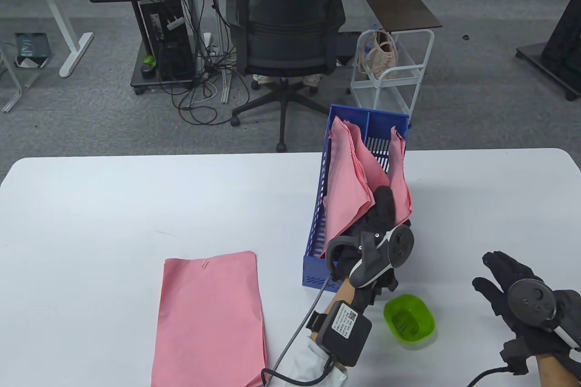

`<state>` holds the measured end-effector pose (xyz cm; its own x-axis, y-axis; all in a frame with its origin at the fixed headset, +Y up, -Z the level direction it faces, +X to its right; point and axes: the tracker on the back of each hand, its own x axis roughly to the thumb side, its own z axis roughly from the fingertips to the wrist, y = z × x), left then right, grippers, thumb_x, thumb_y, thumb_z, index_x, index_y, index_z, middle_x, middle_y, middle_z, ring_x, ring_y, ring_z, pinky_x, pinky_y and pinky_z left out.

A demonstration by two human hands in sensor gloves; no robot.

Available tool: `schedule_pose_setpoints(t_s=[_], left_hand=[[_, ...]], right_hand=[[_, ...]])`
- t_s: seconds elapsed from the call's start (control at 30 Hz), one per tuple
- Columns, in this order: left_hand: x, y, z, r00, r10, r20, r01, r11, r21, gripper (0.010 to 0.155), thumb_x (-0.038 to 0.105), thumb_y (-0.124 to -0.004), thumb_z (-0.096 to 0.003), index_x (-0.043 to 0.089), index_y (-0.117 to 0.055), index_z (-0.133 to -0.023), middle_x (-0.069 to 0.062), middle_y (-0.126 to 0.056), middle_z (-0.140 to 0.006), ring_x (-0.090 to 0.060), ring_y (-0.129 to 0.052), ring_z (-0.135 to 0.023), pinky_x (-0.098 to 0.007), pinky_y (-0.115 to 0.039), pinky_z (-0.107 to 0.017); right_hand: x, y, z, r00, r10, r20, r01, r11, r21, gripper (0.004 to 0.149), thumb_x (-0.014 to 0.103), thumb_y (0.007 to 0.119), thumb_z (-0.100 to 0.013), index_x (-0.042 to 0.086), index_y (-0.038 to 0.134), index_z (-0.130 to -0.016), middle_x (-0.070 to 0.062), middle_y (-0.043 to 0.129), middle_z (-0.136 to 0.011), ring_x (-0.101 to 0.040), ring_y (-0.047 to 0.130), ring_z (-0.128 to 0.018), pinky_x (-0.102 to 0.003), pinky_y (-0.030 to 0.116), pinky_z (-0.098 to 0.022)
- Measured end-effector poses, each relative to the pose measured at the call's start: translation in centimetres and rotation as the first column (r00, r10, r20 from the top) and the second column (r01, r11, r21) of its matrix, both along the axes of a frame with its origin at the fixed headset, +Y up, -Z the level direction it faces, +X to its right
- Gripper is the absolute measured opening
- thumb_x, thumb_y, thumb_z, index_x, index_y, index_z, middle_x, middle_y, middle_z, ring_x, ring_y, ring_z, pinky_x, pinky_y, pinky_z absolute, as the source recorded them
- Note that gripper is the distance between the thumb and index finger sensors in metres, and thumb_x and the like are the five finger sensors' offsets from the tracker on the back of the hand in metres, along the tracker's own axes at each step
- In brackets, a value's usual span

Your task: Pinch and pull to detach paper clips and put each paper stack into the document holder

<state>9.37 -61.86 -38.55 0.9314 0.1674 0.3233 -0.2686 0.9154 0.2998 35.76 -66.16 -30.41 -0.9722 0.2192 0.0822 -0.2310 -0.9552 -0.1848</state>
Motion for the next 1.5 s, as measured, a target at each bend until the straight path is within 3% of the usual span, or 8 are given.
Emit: schedule_pose_setpoints(t_s=[0.13,0.4,0.6,0.7,0.9,1.2,1.37,1.5], left_hand=[[-0.7,2.0,2.3,0.993,-0.048,0.111,0.047,0.999,0.007,0.094,0.066,-0.058,-0.0493,0.007,-0.033,-0.118,-0.019,-0.06,-0.114,-0.033,-0.09,-0.09,-0.046,-0.08,-0.065],[-4.8,7.2,6.9,0.973,-0.088,0.213,0.086,0.996,0.017,0.067,0.06,-0.061,-0.0521,0.02,-0.069,-0.105,-0.008,-0.091,-0.092,-0.025,-0.103,-0.073,-0.039,-0.087,-0.055],[-11.9,7.5,7.7,0.984,-0.125,0.128,0.13,0.991,-0.032,0.062,0.06,-0.062,-0.0527,0.022,-0.076,-0.1,-0.005,-0.095,-0.087,-0.021,-0.105,-0.067,-0.037,-0.089,-0.053],[-16.6,6.6,6.7,0.992,-0.129,-0.002,0.128,0.986,-0.109,0.076,0.062,-0.064,-0.0506,0.019,-0.062,-0.113,-0.01,-0.085,-0.102,-0.03,-0.098,-0.083,-0.044,-0.084,-0.061],[-24.7,1.5,2.5,0.895,-0.353,-0.274,0.232,0.891,-0.39,0.099,0.066,-0.062,-0.0488,0.009,-0.029,-0.122,-0.024,-0.048,-0.123,-0.049,-0.059,-0.111,-0.062,-0.057,-0.079],[-33.6,-10.2,-0.2,0.76,-0.524,-0.384,0.065,0.65,-0.757,0.114,0.063,-0.066,-0.0473,-0.003,-0.005,-0.118,-0.036,-0.013,-0.119,-0.06,-0.025,-0.109,-0.066,-0.036,-0.078],[-36.4,-14.4,0.8,0.723,-0.506,-0.47,-0.11,0.588,-0.802,0.118,0.064,-0.066,-0.046,-0.007,-0.002,-0.115,-0.04,-0.008,-0.115,-0.064,-0.02,-0.105,-0.068,-0.032,-0.075],[-37.6,-15.6,1.5,0.729,-0.441,-0.523,-0.226,0.567,-0.792,0.118,0.065,-0.065,-0.0452,-0.008,-0.003,-0.115,-0.04,-0.009,-0.115,-0.063,-0.021,-0.105,-0.068,-0.033,-0.076]], right_hand=[[-0.1,-0.1,0.0,1.0,0.009,0.0,-0.009,1.0,-0.005,0.063,0.043,0.067,-0.057,0.011,0.057,-0.11,-0.026,0.061,-0.114,-0.05,0.068,-0.099,-0.06,0.058,-0.073],[-0.3,-0.3,-0.1,1.0,0.025,0.003,-0.025,1.0,-0.015,0.063,0.044,0.067,-0.057,0.011,0.057,-0.11,-0.025,0.061,-0.114,-0.05,0.068,-0.099,-0.06,0.058,-0.073],[-0.4,-0.3,-0.1,1.0,0.031,0.0,-0.031,0.999,-0.011,0.063,0.044,0.067,-0.057,0.011,0.057,-0.11,-0.025,0.061,-0.114,-0.05,0.068,-0.099,-0.06,0.058,-0.073],[-0.5,-0.5,-0.3,0.999,0.043,0.0,-0.043,0.999,-0.022,0.063,0.044,0.067,-0.057,0.011,0.057,-0.11,-0.025,0.061,-0.113,-0.05,0.068,-0.099,-0.06,0.059,-0.073],[-1.0,-1.1,-0.6,0.997,0.072,-0.001,-0.072,0.996,-0.049,0.063,0.044,0.067,-0.057,0.011,0.057,-0.11,-0.025,0.061,-0.114,-0.05,0.068,-0.099,-0.06,0.059,-0.073],[-1.1,-1.9,-1.0,0.995,0.096,0.002,-0.095,0.991,-0.094,0.063,0.044,0.067,-0.057,0.011,0.057,-0.11,-0.025,0.06,-0.114,-0.05,0.067,-0.099,-0.06,0.058,-0.073],[-1.2,-2.0,-1.1,0.995,0.1,0.001,-0.099,0.99,-0.104,0.063,0.044,0.067,-0.057,0.011,0.057,-0.11,-0.025,0.06,-0.114,-0.05,0.067,-0.1,-0.06,0.058,-0.073],[-1.4,-2.2,-1.1,0.993,0.114,0.0,-0.114,0.986,-0.118,0.064,0.044,0.067,-0.057,0.011,0.057,-0.11,-0.025,0.06,-0.114,-0.05,0.067,-0.1,-0.06,0.058,-0.073]])
